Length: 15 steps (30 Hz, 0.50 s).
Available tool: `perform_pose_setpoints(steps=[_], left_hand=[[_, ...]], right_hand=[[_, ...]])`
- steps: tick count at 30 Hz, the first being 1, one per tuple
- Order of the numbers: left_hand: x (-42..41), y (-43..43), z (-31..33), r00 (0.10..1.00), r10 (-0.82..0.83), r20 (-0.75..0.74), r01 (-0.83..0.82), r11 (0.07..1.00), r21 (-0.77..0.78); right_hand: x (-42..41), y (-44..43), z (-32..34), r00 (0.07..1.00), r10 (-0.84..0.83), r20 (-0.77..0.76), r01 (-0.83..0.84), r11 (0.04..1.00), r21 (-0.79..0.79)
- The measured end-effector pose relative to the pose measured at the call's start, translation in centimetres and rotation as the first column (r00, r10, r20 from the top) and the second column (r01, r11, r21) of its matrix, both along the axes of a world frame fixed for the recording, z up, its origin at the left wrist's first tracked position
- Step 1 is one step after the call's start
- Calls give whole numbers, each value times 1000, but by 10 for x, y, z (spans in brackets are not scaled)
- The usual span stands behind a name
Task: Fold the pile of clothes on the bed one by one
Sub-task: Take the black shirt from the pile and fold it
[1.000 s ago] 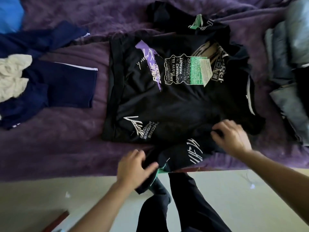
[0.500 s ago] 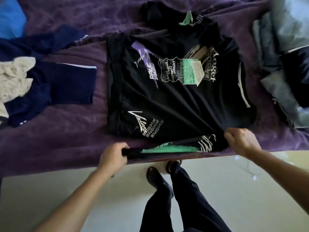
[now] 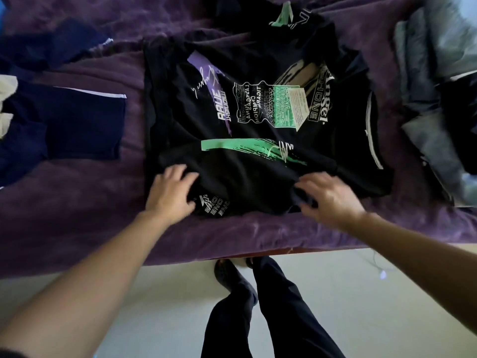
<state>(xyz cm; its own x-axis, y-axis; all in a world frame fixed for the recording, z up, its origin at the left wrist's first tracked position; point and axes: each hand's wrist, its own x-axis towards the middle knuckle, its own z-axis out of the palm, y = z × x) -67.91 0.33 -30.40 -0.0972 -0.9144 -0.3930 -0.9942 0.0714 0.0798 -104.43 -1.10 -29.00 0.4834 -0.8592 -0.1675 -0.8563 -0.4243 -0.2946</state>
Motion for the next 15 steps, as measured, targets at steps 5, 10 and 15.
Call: perform_pose_setpoints(steps=[5,10,15], left_hand=[[-23,13,-41,962,-210,176,185,972,148],[-4,22,-49,949,-156,275,133,986,102],[12,34,-31,995,-48,91,50,999,-21]], right_hand=[[-3,14,-46,919,18,-393,63,979,193],[-21,-3,-42,970,-167,-177,184,979,88],[-39,17,-14,985,-103,-138,123,981,147]])
